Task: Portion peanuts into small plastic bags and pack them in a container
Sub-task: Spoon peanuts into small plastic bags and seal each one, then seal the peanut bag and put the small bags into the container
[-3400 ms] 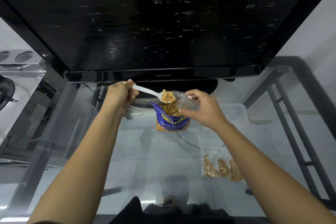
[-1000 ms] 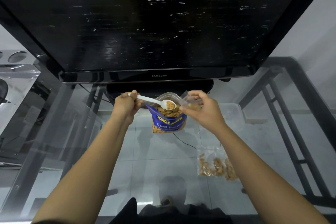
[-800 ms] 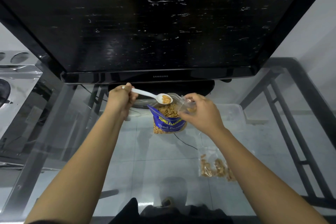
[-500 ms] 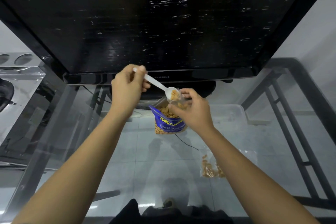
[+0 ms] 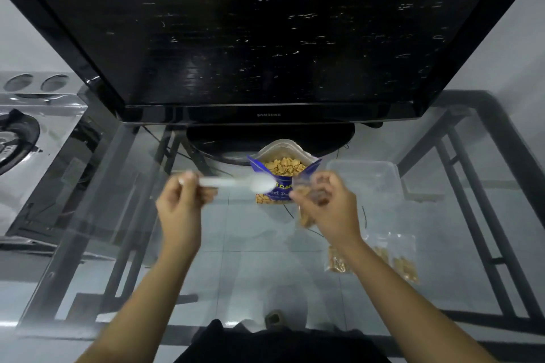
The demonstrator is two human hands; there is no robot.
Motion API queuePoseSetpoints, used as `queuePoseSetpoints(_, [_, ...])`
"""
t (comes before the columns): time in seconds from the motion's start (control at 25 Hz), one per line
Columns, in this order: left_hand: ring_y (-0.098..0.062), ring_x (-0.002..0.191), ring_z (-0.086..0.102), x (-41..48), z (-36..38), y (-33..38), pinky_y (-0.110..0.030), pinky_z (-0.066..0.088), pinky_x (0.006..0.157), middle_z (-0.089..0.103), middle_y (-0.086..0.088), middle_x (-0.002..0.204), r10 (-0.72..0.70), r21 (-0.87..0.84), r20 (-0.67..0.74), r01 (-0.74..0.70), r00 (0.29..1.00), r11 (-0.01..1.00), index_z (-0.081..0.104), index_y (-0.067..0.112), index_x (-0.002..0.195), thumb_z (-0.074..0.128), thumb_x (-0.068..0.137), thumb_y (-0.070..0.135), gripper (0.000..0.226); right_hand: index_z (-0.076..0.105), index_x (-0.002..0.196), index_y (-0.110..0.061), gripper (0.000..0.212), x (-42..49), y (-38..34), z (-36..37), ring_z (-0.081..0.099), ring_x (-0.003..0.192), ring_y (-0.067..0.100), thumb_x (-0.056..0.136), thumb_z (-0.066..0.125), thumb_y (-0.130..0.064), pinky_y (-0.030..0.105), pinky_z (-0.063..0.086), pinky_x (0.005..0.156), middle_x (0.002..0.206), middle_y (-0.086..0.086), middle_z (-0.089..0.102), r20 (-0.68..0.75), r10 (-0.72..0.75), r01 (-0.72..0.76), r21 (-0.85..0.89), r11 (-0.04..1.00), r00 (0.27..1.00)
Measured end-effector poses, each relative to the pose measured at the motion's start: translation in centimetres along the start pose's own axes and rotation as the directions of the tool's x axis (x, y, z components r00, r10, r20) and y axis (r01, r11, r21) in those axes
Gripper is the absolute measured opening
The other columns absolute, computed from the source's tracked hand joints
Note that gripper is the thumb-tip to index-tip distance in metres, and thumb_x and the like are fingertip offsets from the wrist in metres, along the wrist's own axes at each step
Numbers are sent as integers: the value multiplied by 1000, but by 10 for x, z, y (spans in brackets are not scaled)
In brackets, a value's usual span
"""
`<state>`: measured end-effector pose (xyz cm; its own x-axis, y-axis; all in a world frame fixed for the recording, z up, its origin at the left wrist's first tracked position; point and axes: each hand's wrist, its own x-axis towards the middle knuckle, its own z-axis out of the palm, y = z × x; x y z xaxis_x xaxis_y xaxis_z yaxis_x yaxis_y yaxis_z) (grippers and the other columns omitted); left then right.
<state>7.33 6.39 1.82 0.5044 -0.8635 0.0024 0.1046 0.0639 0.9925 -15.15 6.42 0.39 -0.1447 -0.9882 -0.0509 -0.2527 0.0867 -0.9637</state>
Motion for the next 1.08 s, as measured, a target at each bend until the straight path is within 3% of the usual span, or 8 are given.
queuePoseSetpoints(0.12, [-3, 67, 66, -51, -36, -55, -14, 52, 70, 71, 14, 71, 138, 320, 157, -183, 978, 930, 66, 25, 83, 49, 94, 35, 22, 50, 86, -30, 38, -29, 53, 9, 60, 58, -1, 66, 82, -36, 20, 47, 52, 76, -10, 66, 18, 219, -213, -171, 962, 976])
queuePoseSetpoints(0.24, [-6, 84, 64, -74, -52, -93, -10, 48, 82, 72, 1, 91, 309, 523, 567, -624, 763, 581, 72, 9, 94, 42, 97, 36, 40, 51, 97, -25, 43, -33, 83, 18, 61, 72, 10, 69, 78, -44, 16, 42, 55, 89, -3, 65, -12, 319, -304, -337, 891, 948])
queuePoseSetpoints(0.36, [-19, 80, 67, -79, -58, -122, -22, 54, 78, 71, -13, 92, 247, 582, 704, -740, 666, 337, 71, 1, 100, 34, 100, 27, 46, 46, 116, -17, 62, -29, 93, 26, 63, 84, 22, 70, 77, -44, 28, 52, 64, 98, 5, 65, 51, 371, -317, -421, 850, 927])
queuePoseSetpoints(0.52, [-25, 85, 68, -82, -63, -138, -32, 59, 74, 69, -16, 97, 49, 641, 722, -694, 690, 329, 67, -2, 104, 25, 101, 26, 51, 31, 136, -12, 81, -31, 99, 30, 56, 110, 32, 73, 74, -40, 37, 48, 87, 126, 12, 53, 139, 375, -210, -631, 747, 916])
queuePoseSetpoints(0.72, [-18, 103, 50, -86, -60, -137, -33, 55, 84, 67, -15, 109, -25, 616, 758, -702, 652, 357, 64, 1, 112, 47, 84, 23, 39, 42, 134, -10, 47, -35, 98, 5, 47, 117, 28, 91, 52, -26, 34, 41, 94, 130, 11, 49, 250, 129, 99, -731, 676, 960])
queuePoseSetpoints(0.84, [-21, 104, 56, -90, -30, -135, -30, 50, 90, 66, -15, 114, -57, 615, 758, -684, 649, 393, 63, 1, 114, 46, 86, 22, 39, 38, 140, -14, 45, -32, 103, -5, 32, 137, 25, 96, 42, -18, 33, 26, 111, 148, 7, 38, 446, 37, 331, -716, 614, 894])
queuePoseSetpoints(1.0, [-23, 103, 67, -93, 19, -143, -30, 51, 90, 68, -13, 116, -258, 596, 803, -727, 538, 339, 65, 4, 113, 39, 86, 34, 49, 16, 149, -20, 54, -38, 111, -2, 1, 147, 20, 99, 36, -20, 38, 0, 117, 158, -4, 15, 556, 159, 464, -794, 392, 816])
queuePoseSetpoints(1.08, [-25, 106, 66, -92, 29, -150, -32, 52, 88, 66, -12, 119, -346, 600, 792, -748, 503, 285, 66, 5, 114, 35, 86, 38, 52, 30, 145, -18, 56, -45, 117, -4, 13, 145, 24, 93, 50, -24, 43, 9, 117, 153, -2, 31, 522, 153, 447, -822, 354, 839])
